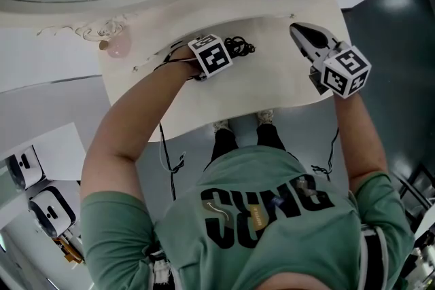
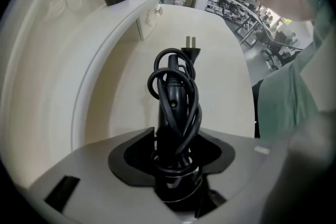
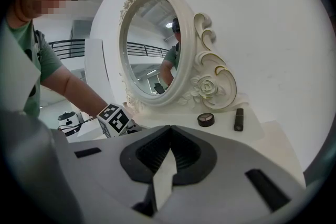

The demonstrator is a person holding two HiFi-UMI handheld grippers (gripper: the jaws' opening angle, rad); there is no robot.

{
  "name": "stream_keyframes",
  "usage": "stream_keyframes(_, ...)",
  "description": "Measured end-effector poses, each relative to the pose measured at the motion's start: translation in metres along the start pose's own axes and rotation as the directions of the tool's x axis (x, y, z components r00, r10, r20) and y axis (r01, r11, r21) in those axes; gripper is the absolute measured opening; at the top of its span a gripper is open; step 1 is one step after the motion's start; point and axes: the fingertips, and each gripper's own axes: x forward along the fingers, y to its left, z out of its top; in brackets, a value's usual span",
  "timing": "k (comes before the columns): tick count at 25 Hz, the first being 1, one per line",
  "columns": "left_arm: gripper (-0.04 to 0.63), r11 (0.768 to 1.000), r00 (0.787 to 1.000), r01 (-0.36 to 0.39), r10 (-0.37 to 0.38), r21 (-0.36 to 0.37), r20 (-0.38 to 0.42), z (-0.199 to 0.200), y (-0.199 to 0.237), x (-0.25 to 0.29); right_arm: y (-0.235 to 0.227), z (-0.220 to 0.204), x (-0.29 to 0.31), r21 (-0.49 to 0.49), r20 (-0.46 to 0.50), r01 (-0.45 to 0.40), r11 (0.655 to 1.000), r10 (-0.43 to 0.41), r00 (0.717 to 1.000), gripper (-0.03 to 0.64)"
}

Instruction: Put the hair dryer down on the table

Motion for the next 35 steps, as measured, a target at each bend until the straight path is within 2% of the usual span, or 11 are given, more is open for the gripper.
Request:
stream_keyframes(11,0.213,0.999,0.998,-0.029,0.031,0.022,-0.064,-0.002,0.002,0.015,0.001,-0.007,0.005,0.013,-0.006,-0.014,1.000,0.015,1.000,-0.006)
stream_keyframes(22,0.219,1.000,0.994,-0.026,0.026,0.007,-0.103,-0.002,0.003,0.018,0.011,-0.006,0.011,0.016,-0.014,-0.029,0.999,0.030,0.999,-0.006)
stream_keyframes(29,0.224,0.999,0.997,-0.047,0.049,0.023,-0.068,-0.001,0.004,0.019,0.015,-0.004,0.010,0.014,-0.016,-0.030,0.999,0.030,0.999,-0.006)
stream_keyframes(35,0.232,0.993,0.994,-0.104,0.105,0.048,-0.010,0.001,0.005,0.016,0.020,0.005,0.006,0.003,-0.013,-0.028,1.000,0.028,1.000,-0.006)
